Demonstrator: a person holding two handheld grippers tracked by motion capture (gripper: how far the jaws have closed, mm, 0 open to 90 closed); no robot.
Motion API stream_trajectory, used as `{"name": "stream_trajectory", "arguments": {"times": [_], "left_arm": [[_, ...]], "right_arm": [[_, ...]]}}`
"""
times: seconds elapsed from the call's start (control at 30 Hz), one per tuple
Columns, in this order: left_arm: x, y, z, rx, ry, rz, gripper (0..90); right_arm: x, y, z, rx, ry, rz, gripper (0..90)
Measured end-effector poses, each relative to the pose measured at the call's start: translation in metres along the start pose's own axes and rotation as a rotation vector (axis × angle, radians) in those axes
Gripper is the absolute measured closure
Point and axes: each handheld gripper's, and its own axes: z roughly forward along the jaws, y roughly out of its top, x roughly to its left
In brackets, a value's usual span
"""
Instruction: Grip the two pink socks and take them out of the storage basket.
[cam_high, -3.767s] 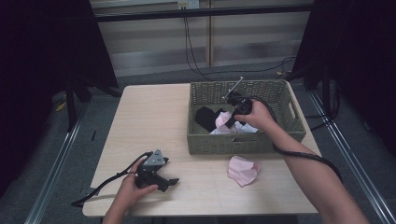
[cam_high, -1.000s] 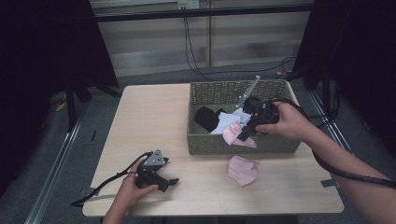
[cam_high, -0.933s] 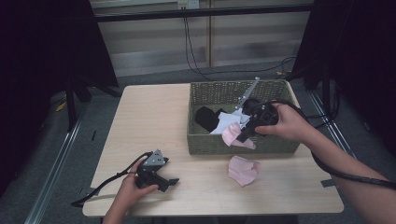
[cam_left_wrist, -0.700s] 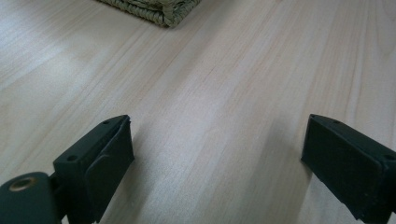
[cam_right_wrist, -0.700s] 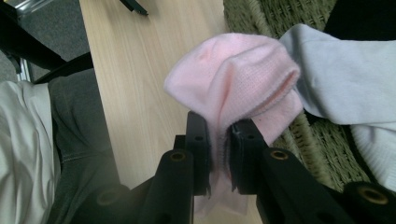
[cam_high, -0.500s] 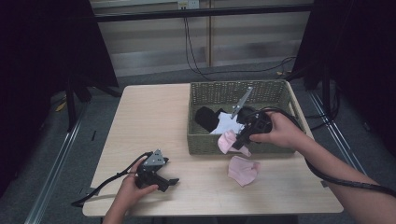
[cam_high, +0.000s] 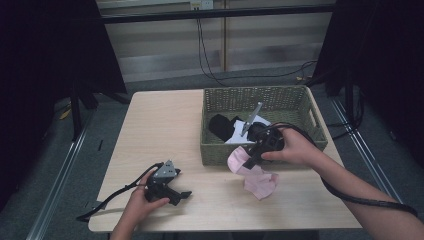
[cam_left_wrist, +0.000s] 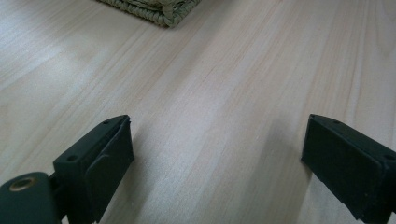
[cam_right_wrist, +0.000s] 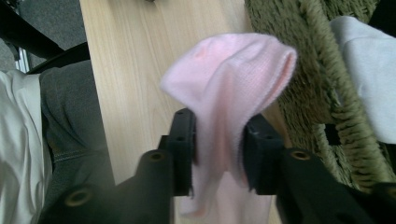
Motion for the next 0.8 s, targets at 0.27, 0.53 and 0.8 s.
{"name": "stream_trajectory", "arguments": {"times": [0.27, 0.53, 0.8], "left_arm": [[0.0, 0.0, 0.0, 0.0, -0.001, 0.0, 8.2], [0.0, 0.0, 0.0, 0.0, -0.001, -0.001, 8.2], [0.0, 0.0, 0.0, 0.0, 0.0, -0.001, 8.2]], "right_arm": [[0.001, -0.004, -0.005, -0.032, -0.006, 0.007, 54.8], [-0.002, -0.017, -0.007, -0.034, -0.017, 0.013, 50.3], [-0.005, -0.033, -0.011, -0.058, -0.04, 0.025, 46.6]]}}
